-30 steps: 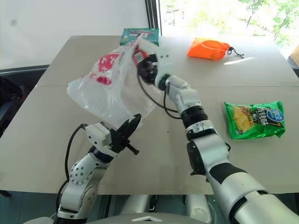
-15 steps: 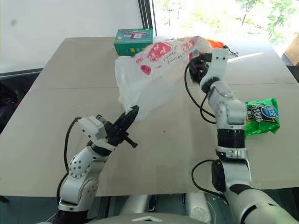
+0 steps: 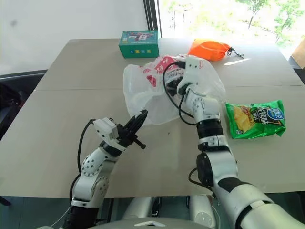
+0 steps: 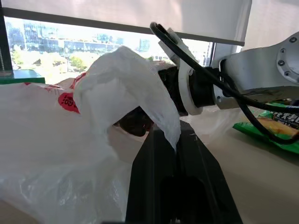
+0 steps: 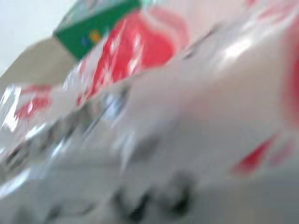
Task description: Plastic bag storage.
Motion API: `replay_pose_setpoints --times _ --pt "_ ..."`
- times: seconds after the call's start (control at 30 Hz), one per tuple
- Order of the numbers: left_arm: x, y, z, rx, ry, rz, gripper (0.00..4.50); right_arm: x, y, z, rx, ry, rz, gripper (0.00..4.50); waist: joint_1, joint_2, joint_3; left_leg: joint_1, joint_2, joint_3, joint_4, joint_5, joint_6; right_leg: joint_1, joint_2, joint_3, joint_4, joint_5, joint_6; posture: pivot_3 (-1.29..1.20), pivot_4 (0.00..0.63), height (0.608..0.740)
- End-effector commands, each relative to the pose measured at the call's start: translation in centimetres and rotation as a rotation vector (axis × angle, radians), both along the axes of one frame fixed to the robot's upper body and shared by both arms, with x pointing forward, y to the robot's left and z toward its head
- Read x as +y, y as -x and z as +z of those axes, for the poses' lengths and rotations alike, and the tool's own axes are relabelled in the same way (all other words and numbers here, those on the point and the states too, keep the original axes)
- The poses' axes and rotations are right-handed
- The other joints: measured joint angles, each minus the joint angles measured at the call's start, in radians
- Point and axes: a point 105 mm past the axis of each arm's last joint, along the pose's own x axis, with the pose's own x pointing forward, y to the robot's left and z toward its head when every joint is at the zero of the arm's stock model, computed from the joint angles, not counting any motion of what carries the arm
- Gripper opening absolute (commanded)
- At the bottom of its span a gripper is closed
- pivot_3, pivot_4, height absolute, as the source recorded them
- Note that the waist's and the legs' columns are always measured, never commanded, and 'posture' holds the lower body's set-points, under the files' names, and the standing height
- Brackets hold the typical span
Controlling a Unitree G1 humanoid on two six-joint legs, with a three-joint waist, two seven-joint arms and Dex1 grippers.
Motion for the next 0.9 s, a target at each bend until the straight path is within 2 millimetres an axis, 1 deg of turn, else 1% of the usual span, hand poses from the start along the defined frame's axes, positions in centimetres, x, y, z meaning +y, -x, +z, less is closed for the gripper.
replay_pose_setpoints --times 0.03,0.13,0.2,0.27,0.3,0.37,0.4,0.43,0.47,0.5,0.57,0.6,0.63,0.67,0.73,0.77,0.8,0.83,0.9 --pt "0.2 -0.6 1.0 -0.062 0.011 0.049 0.0 -1.1 -0.6 1.1 -0.151 0.094 -0.029 4.48 -0.003 -0.001 0.0 0.0 0.0 0.0 0.0 0.0 0.0 0.0 0.0 0.0 0.0 0.0 0.0 0.0 0.15 0.74" --pt "0.7 -1.1 1.7 -0.068 0.053 0.104 0.0 -1.7 0.6 1.0 -0.192 0.138 0.077 4.48 -0.006 -0.001 0.0 0.0 0.001 0.002 -0.001 0.0 0.0 0.0 0.0 0.001 0.0 0.0 0.0 0.0 0.15 0.74" --pt "1.1 -1.2 2.0 -0.063 0.091 0.127 0.0 -2.4 2.6 0.9 -0.231 0.221 0.197 4.48 -0.005 -0.001 0.0 -0.001 0.002 0.002 -0.001 0.0 0.0 -0.001 0.0 0.002 0.0 0.0 0.0 0.0 0.15 0.74" --pt "1.2 -1.1 2.0 -0.061 0.106 0.133 0.0 -2.8 5.5 0.5 -0.256 0.291 0.35 4.48 0.0 -0.001 0.0 -0.003 0.002 0.001 0.0 0.0 0.0 -0.001 0.0 0.001 -0.001 0.0 0.0 0.0 0.15 0.74" --pt "1.1 -1.1 2.0 -0.062 0.104 0.131 0.0 -3.1 7.5 0.6 -0.268 0.299 0.438 4.48 0.001 -0.001 0.0 -0.003 0.002 0.001 0.0 0.0 0.0 -0.001 0.0 0.001 -0.001 0.0 0.0 0.0 0.15 0.74" --pt "0.9 -0.9 2.0 -0.062 0.098 0.124 0.0 -4.0 11.6 1.3 -0.312 0.288 0.573 4.48 0.006 -0.001 0.0 -0.003 0.002 0.001 0.0 -0.001 0.001 -0.001 -0.001 0.001 -0.003 0.0 0.0 0.0 0.15 0.74" --pt "0.9 -0.9 2.0 -0.061 0.096 0.122 0.0 -4.5 13.2 1.8 -0.337 0.281 0.611 4.48 0.007 -0.001 0.0 -0.003 0.002 0.0 0.0 -0.002 0.003 -0.001 -0.001 0.0 -0.003 0.0 0.0 0.0 0.15 0.74" --pt "0.9 -0.9 1.9 -0.059 0.095 0.121 0.0 -5.3 14.3 2.3 -0.349 0.276 0.614 4.48 0.002 -0.001 0.0 -0.003 0.002 0.0 -0.001 -0.002 0.003 0.0 -0.001 0.0 -0.004 0.0 0.0 0.0 0.15 0.74" --pt "1.0 -0.8 1.9 -0.057 0.092 0.12 0.0 -6.6 14.8 2.6 -0.343 0.275 0.576 4.48 -0.001 -0.001 0.0 -0.002 0.002 0.0 -0.001 -0.003 0.004 0.0 0.0 0.001 -0.004 0.0 0.0 0.0 0.15 0.74" --pt "1.0 -0.8 1.8 -0.056 0.088 0.119 0.0 -8.3 14.8 3.0 -0.337 0.274 0.505 4.48 0.0 -0.001 0.0 -0.002 0.003 0.0 -0.001 -0.003 0.005 0.0 0.0 0.001 -0.004 0.0 0.0 0.0 0.15 0.74" --pt "1.2 -0.8 1.8 -0.053 0.083 0.122 0.0 -13.0 14.0 3.2 -0.306 0.264 0.271 4.48 0.004 -0.002 0.0 0.001 0.002 0.0 0.0 -0.003 0.005 0.002 0.0 0.0 -0.002 0.0 0.0 0.0 0.15 0.74" --pt "1.3 -0.8 1.7 -0.052 0.079 0.123 0.0 -15.6 13.8 2.8 -0.276 0.286 0.146 4.48 0.007 -0.003 0.0 0.002 0.002 -0.001 0.0 -0.003 0.005 0.003 0.0 0.0 -0.002 0.0 0.0 0.0 0.15 0.74" --pt "1.3 -0.8 1.7 -0.051 0.074 0.123 0.0 -17.5 13.8 2.4 -0.241 0.305 0.057 4.48 0.011 -0.003 0.0 0.003 0.002 -0.002 0.0 -0.003 0.005 0.005 0.0 -0.001 -0.002 0.0 0.0 0.0 0.15 0.74" --pt "1.3 -0.7 1.6 -0.051 0.065 0.119 0.0 -19.6 14.0 1.4 -0.169 0.307 -0.038 4.48 0.019 -0.003 0.0 0.003 0.002 -0.002 0.0 -0.003 0.005 0.005 0.0 -0.001 -0.001 0.0 0.0 0.0 0.15 0.74" --pt "1.4 -0.7 1.7 -0.054 0.061 0.118 0.0 -23.3 14.6 0.2 -0.084 0.252 -0.24 4.48 0.026 -0.003 0.0 0.005 0.002 -0.002 0.0 -0.003 0.005 0.008 0.001 -0.001 -0.001 0.0 0.0 0.0 0.15 0.74" --pt "1.6 -0.7 1.9 -0.06 0.063 0.12 0.0 -24.4 15.2 -0.4 -0.058 0.194 -0.31 4.48 0.026 -0.003 0.0 0.005 0.002 -0.001 0.0 -0.003 0.005 0.008 0.001 0.0 -0.001 0.0 0.0 0.0 0.15 0.74" --pt "1.7 -0.7 2.1 -0.069 0.065 0.123 0.0 -25.1 15.8 -0.8 -0.042 0.142 -0.361 4.48 0.026 -0.003 0.0 0.005 0.002 -0.002 0.0 -0.003 0.005 0.008 0.001 0.0 -0.001 0.0 0.0 0.0 0.15 0.74" --pt "1.9 -0.7 2.6 -0.094 0.058 0.135 0.0 -25.3 16.6 -1.4 -0.024 0.102 -0.392 4.48 0.026 -0.003 0.0 0.005 0.002 -0.001 0.0 -0.003 0.005 0.008 0.001 0.0 -0.001 0.0 0.0 0.0 0.15 0.74" --pt "2.3 -0.7 3.6 -0.14 0.049 0.159 0.0 -25.0 18.3 -2.4 0.005 0.084 -0.41 4.48 0.026 -0.003 0.0 0.005 0.003 -0.001 0.0 -0.003 0.005 0.007 0.002 0.001 -0.001 0.0 0.0 0.0 0.15 0.74"
